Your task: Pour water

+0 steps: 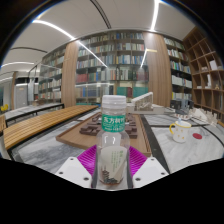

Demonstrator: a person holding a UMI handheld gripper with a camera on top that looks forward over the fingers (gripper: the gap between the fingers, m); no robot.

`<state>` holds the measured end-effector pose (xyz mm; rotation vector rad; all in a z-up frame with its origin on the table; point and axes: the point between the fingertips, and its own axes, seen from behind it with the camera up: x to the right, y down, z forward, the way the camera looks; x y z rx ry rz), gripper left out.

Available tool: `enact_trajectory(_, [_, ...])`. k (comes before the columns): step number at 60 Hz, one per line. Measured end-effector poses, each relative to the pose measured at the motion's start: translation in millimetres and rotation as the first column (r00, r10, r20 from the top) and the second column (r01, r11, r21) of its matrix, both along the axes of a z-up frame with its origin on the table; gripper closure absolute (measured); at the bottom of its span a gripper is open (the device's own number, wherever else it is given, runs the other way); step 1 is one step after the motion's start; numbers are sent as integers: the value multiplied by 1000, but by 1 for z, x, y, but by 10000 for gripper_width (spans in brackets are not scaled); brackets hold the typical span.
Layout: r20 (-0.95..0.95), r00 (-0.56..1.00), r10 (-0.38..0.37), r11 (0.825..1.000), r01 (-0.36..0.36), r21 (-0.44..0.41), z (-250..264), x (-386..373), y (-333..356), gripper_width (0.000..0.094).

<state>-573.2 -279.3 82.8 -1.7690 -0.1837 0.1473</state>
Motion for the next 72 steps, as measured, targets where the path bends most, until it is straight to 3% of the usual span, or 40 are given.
enact_trajectory(11, [-169, 983, 69, 997, -65, 31, 53, -7, 5, 550])
enact_trajectory(18, [-463, 872, 159, 987, -133, 89, 126, 3, 17, 552])
enact_trajectory(23, [-698, 682, 218, 974, -193, 115, 173, 24, 41, 552])
enact_trajectory(29, [-910, 327, 254, 947, -274, 166, 221, 51, 68, 553])
enact_trajectory(34, [-974, 33, 222, 936, -289, 203, 241, 90, 94, 554])
enact_trajectory(42, [-949, -298, 100, 950, -256, 180, 212, 164, 139, 555])
enact_trajectory(51, [-855, -517, -49, 966, -244, 92, 148, 214, 169, 552])
enact_trajectory(55, [-833, -546, -90, 972, -231, 47, 124, 216, 188, 552])
enact_trajectory(65, [-844, -524, -114, 963, -266, 36, 128, 220, 187, 553])
enact_trajectory(72, [-958, -286, -11, 967, -249, 63, 167, 223, 179, 552])
